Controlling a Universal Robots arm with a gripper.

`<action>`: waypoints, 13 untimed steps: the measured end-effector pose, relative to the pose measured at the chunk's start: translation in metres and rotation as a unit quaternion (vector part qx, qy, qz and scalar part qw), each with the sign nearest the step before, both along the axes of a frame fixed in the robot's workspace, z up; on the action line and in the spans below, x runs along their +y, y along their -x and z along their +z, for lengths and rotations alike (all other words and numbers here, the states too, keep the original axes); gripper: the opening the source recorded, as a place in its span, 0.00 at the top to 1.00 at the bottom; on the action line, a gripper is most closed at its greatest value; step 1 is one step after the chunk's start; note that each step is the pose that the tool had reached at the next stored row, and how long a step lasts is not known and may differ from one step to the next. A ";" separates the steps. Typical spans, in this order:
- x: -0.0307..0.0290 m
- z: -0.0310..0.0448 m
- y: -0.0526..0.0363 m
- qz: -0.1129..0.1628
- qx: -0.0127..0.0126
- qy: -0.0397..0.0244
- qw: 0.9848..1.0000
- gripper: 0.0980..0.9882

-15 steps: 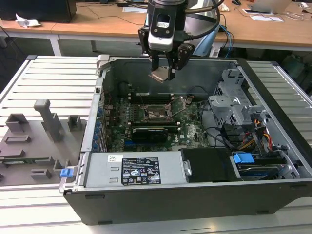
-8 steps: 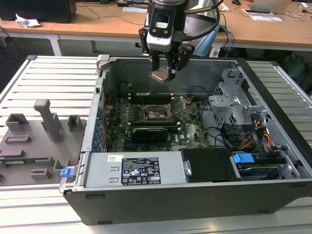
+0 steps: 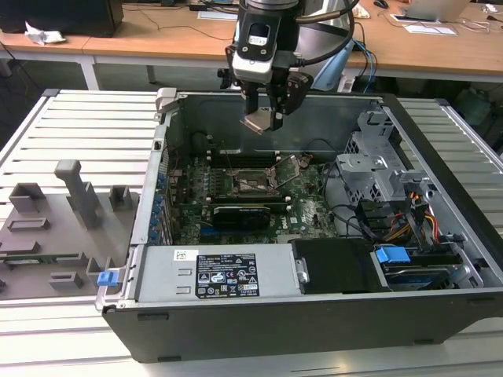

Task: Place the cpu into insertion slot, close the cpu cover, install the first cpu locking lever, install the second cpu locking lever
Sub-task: 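Place the cpu into insertion slot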

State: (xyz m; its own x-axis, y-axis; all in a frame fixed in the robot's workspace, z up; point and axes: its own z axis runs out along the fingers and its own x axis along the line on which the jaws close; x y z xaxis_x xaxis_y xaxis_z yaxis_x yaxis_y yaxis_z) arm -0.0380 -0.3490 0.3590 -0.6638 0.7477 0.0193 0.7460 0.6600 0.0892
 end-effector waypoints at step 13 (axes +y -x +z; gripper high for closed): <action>0.0000 -0.0011 0.0000 -0.035 0.000 0.000 0.999 0.50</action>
State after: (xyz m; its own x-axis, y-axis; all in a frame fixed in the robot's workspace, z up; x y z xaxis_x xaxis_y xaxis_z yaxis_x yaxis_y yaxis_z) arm -0.0380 -0.3490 0.3579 -0.6094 0.7926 0.0193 0.7907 0.6057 0.0892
